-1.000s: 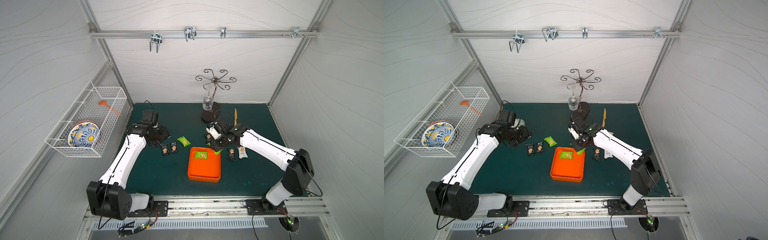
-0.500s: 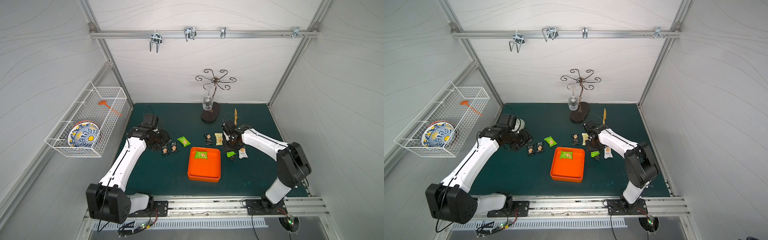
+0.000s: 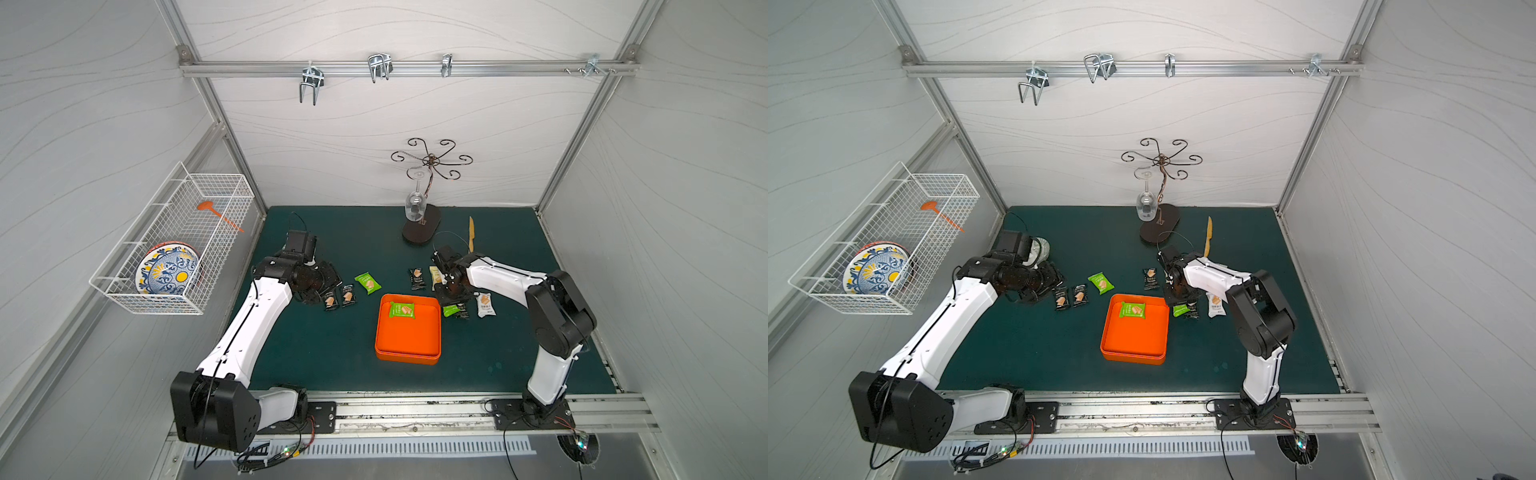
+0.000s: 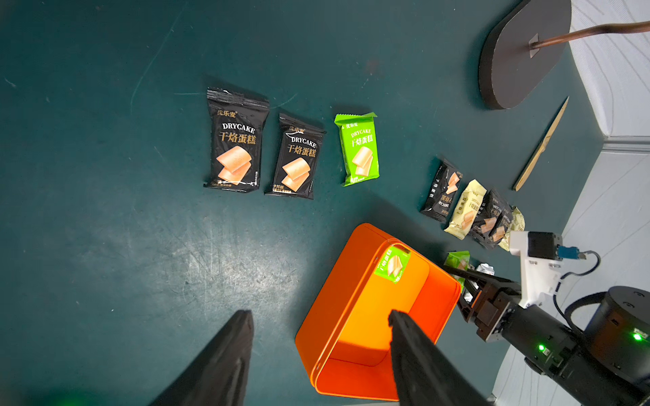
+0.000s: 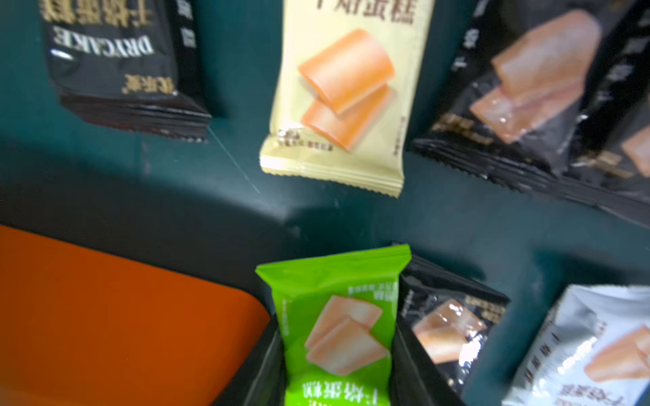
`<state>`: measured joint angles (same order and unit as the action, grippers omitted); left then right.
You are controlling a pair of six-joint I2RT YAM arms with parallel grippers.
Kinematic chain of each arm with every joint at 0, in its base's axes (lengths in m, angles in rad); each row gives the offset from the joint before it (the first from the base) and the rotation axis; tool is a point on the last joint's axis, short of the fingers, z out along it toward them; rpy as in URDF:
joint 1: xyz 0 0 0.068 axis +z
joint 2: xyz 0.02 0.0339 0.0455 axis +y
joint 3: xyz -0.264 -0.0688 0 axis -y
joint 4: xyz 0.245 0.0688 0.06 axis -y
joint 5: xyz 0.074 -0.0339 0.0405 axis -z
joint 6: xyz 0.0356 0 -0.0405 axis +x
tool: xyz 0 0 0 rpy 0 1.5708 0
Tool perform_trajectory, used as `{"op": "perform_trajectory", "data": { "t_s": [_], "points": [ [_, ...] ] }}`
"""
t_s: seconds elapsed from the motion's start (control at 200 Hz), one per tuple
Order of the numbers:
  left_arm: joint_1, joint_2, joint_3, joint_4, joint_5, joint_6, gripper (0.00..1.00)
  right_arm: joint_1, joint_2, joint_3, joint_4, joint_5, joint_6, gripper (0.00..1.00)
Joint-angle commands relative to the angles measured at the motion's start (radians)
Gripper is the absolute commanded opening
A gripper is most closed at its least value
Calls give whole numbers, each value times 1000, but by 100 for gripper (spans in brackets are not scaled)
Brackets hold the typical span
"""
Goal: Take the cookies out of the storage box
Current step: Place the cookie at the center of the board.
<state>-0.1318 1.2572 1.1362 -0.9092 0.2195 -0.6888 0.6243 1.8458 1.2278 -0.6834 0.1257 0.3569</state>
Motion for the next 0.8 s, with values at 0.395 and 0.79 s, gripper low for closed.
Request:
{"op": "perform_trajectory", "data": {
  "t_s": [0.395,0.79],
  "points": [
    [6,-18,-12,29,-4,-1,65,24,7,35,-7,3,39,52],
    [11,27,-25,90,44,3,66,90,-191,42,-50,50,-131,65]
  ]
}}
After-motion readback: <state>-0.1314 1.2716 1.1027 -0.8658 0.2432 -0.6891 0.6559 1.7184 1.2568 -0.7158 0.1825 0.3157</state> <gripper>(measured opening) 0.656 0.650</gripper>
